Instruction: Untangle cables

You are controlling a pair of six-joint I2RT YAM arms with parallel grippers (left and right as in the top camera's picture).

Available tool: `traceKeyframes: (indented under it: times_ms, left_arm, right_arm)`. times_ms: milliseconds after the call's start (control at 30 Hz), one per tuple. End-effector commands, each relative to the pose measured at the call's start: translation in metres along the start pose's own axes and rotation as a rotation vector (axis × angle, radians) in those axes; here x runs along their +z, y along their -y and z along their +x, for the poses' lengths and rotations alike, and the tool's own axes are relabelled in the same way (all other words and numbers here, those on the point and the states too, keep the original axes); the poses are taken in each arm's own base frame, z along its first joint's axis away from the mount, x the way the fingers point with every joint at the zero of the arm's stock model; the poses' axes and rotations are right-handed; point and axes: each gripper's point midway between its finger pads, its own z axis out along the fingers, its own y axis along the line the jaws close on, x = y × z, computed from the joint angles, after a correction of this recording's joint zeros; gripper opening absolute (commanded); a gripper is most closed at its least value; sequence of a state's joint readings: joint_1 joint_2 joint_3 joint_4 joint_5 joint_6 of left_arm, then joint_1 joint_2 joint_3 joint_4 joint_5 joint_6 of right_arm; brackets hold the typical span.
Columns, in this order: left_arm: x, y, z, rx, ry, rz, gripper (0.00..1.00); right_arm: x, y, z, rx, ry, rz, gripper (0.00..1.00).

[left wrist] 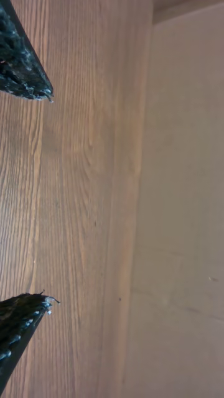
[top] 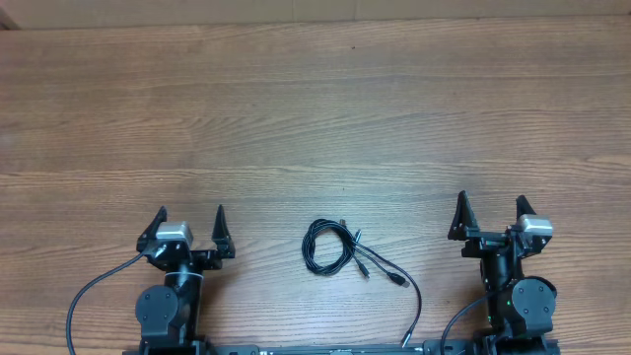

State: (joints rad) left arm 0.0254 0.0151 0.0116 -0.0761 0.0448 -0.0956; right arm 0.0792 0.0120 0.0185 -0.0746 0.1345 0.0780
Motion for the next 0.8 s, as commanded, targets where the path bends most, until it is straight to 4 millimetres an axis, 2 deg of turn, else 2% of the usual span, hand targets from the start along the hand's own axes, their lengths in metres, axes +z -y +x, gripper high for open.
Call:
traceKeyframes:
  times_ms: [0,200,300,533,633,767]
  left_arm:
    - [-0.001,0.016,0.000,0.007,-0.002,0.089,1.00]
    - [-0.010,0.034,-0.001,-0.062,-0.073,0.185,1.00]
    - [-0.024,0.050,-0.021,-0.095,-0.090,0.264,0.99]
    - [-0.048,0.056,-0.062,-0.078,-0.149,0.261,1.00]
    - [-0.047,0.059,-0.067,-0.066,-0.236,0.268,1.00]
    - [-0.033,0.081,-0.081,-0.039,-0.379,0.399,1.00]
  right_arm:
    - [0.000,-0.002,0.002,-0.004,0.002,-0.010,1.00]
    - [0.000,-0.002,0.002,-0.004,0.002,-0.010,1.00]
    - [0.000,-0.002,0.002,-0.004,0.002,-0.010,1.00]
    - [0.000,-0.002,0.002,-0.004,0.002,-0.010,1.00]
    - [0.000,-0.002,0.002,-0.004,0.002,-0.010,1.00]
    - [0.000,-0.002,0.002,-0.004,0.002,-0.010,1.00]
